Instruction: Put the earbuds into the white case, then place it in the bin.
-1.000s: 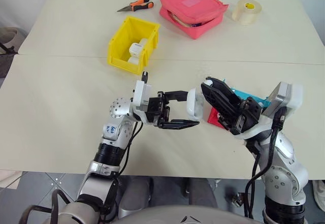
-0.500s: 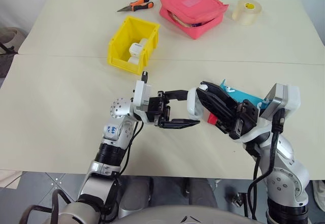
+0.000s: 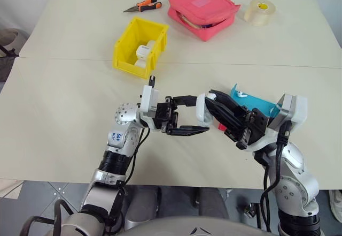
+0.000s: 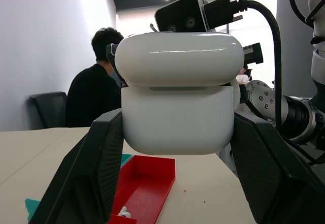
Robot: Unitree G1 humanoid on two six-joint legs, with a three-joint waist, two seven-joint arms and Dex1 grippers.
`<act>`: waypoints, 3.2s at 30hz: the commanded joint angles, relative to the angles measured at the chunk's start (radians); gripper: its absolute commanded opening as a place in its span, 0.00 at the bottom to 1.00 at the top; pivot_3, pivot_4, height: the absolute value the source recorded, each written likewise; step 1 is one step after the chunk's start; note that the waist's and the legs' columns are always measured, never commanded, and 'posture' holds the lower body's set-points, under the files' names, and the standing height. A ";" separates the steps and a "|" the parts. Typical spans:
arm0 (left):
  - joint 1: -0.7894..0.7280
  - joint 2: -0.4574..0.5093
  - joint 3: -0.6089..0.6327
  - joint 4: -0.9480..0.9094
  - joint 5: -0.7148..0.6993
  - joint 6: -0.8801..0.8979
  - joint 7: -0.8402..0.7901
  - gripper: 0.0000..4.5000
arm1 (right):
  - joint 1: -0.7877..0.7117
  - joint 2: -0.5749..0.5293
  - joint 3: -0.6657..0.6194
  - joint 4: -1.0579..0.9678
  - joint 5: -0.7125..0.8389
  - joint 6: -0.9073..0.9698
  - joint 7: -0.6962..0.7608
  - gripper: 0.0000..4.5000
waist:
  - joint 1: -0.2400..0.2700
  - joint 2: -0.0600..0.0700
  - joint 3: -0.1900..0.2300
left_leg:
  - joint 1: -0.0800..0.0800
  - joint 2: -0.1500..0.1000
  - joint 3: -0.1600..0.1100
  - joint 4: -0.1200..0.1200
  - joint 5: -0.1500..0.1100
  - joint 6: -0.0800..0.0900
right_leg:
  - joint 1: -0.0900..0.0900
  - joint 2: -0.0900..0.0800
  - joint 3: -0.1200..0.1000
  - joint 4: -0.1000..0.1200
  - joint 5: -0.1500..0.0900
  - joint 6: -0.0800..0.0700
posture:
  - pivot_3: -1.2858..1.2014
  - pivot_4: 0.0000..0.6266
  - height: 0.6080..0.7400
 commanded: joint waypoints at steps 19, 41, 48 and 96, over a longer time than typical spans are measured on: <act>-0.025 -0.017 0.031 -0.004 -0.011 -0.034 0.022 0.62 | -0.005 -0.127 -0.078 -0.027 0.060 0.048 0.061 0.99 | 0.002 0.000 0.000 | 0.000 0.000 0.000 0.000 0.000 0.000 | 0.000 0.000 0.000 0.000 0.000 0.000 | 0.52 0.24 1.00; 0.010 0.085 0.043 0.061 0.025 -0.132 -0.043 0.62 | 0.417 -0.397 -0.671 0.339 -0.162 -0.174 0.383 0.99 | 0.000 0.000 0.000 | 0.002 0.001 0.002 -0.001 0.000 0.001 | 0.002 0.000 0.001 -0.001 0.000 0.000 | 0.52 0.24 1.00; 0.021 0.061 0.038 0.064 0.035 -0.160 -0.013 0.62 | 0.177 -0.603 -0.531 0.374 -0.185 0.061 0.328 0.99 | 0.001 0.001 0.000 | 0.002 0.002 0.002 0.000 0.000 0.000 | 0.002 0.000 0.001 -0.001 0.000 0.000 | 0.52 0.24 1.00; 0.040 0.015 0.028 0.085 0.059 -0.251 0.077 0.62 | -0.749 -0.569 0.237 0.930 -0.740 0.049 0.520 0.99 | -0.001 0.002 0.001 | -0.004 0.000 0.000 0.001 0.000 0.000 | -0.002 -0.001 -0.002 -0.003 0.000 0.001 | 0.52 0.24 1.00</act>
